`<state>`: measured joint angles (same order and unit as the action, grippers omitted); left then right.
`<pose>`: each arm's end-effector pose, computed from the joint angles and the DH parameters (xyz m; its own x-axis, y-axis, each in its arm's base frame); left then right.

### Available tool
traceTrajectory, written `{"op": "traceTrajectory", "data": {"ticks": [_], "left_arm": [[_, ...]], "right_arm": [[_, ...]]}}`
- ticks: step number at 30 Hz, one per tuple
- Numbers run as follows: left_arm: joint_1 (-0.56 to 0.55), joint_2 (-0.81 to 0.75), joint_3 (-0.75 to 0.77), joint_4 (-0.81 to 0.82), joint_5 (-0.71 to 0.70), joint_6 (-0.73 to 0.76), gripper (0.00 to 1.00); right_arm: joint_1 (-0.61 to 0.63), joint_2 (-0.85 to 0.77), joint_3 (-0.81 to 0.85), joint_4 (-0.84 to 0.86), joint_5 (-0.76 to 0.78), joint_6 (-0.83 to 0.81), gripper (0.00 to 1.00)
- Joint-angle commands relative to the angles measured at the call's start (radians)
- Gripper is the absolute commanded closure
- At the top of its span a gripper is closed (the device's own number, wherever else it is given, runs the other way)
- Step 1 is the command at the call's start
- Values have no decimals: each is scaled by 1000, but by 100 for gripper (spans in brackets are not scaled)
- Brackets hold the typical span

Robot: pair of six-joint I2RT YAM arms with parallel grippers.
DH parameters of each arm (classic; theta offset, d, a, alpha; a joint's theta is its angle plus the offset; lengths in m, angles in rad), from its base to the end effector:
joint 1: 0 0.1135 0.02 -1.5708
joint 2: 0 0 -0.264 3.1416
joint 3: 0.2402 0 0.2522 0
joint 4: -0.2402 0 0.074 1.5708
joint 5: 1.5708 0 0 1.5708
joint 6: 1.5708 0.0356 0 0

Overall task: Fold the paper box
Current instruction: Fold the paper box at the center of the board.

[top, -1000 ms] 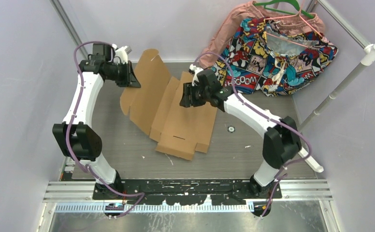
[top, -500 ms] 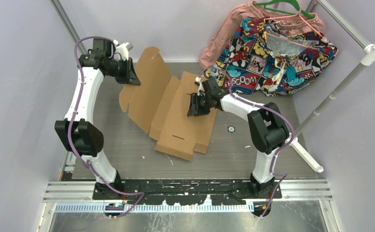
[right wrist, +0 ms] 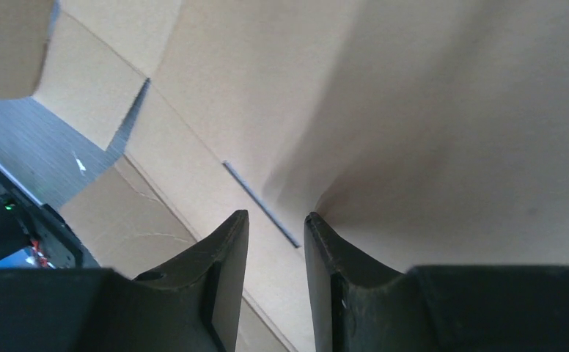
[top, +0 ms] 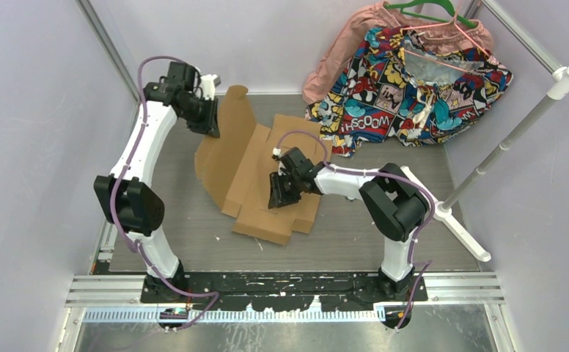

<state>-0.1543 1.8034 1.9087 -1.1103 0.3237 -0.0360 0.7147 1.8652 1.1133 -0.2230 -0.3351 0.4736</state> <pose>0.3697 -0.0690 0.3648 -0.8449 0.0969 -0.5261 0.2840 0.9147 -0.2876 0.2770 0.2559 0.1536 -0.9022 -0.2126 -0.3753 -0.3898 0.7745 0.4982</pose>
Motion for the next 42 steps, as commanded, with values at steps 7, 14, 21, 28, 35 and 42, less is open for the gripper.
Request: {"op": "traceTrajectory", "data": {"ticks": [7, 14, 21, 28, 35, 42], "left_arm": [[-105, -18, -46, -24, -340, 31, 86], [-166, -56, -82, 16, -409, 26, 85], [-269, -75, -118, 46, -626, 77, 91], [-316, -83, -142, 53, -754, 137, 98], [-324, -131, -110, 56, -721, 147, 98], [-371, -132, -21, 11, -662, 136, 98]], "right_arm": [[133, -37, -47, 166, 75, 173, 62], [131, -101, -53, 112, 123, 145, 60], [109, -188, -47, 42, 160, 119, 55], [-23, -305, -52, -58, 149, 68, 54], [-125, -354, -71, -105, 113, 32, 53], [-124, -296, -130, 25, 53, 109, 54]]}}
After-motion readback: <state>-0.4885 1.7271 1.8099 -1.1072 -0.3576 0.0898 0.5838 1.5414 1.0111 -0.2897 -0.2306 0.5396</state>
